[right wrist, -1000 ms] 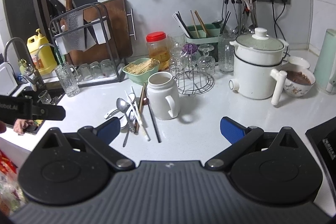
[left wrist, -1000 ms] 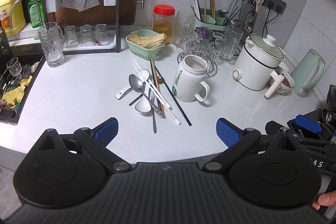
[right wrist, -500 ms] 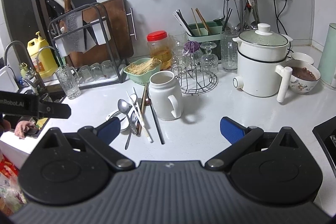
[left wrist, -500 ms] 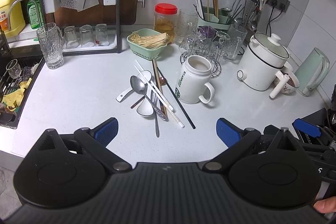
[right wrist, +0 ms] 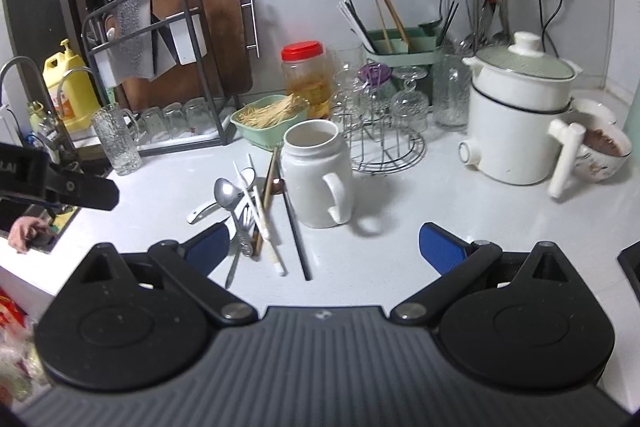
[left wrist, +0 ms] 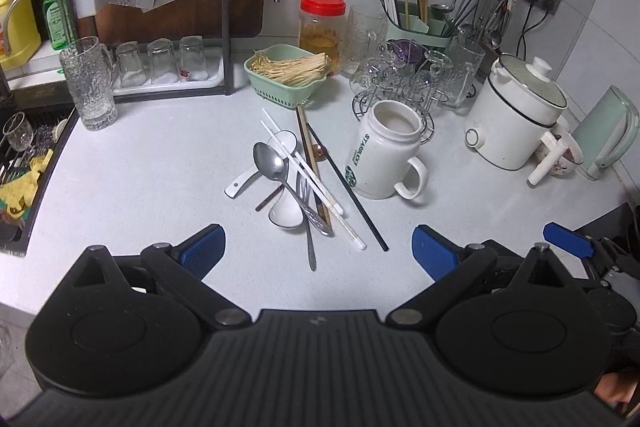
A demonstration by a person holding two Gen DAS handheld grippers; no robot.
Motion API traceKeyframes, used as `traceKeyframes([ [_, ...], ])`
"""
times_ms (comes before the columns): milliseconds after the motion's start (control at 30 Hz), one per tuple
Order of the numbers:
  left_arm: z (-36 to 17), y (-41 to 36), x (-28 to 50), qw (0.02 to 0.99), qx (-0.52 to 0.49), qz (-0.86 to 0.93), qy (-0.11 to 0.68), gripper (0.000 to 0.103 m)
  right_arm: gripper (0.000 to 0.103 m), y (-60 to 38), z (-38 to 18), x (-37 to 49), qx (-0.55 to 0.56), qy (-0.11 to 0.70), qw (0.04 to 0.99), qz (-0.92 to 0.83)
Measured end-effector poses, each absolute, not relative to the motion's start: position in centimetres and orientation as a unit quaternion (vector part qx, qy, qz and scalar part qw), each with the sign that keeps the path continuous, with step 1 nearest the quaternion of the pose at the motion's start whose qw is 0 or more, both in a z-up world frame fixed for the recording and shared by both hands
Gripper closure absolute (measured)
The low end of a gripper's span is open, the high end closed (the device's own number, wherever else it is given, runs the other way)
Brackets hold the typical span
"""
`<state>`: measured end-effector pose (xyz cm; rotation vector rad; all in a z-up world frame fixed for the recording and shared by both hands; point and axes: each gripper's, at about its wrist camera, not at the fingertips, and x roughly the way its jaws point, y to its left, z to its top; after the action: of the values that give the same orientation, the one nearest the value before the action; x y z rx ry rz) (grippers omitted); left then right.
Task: Organize utensils
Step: 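Grasp the white Starbucks mug rim with right tool while left tool grasps a metal spoon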
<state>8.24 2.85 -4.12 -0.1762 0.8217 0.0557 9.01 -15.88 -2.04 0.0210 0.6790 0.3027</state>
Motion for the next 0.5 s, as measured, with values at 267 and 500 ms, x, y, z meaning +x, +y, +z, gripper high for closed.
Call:
traceKeyframes([
  [267, -5.7, 4.7, 11.3, 0.907, -0.083, 0.012, 0.413, 0.002, 0.0, -14.5, -3.2, 10.8, 0.019, 0.341, 0.927, 0.153],
  [500, -7.4, 6.8, 14.3, 0.9, -0.083, 0.001, 0.429, 0.002, 0.0, -12.8, -4.4, 12.7, 0.016, 0.352, 0.924, 0.152],
])
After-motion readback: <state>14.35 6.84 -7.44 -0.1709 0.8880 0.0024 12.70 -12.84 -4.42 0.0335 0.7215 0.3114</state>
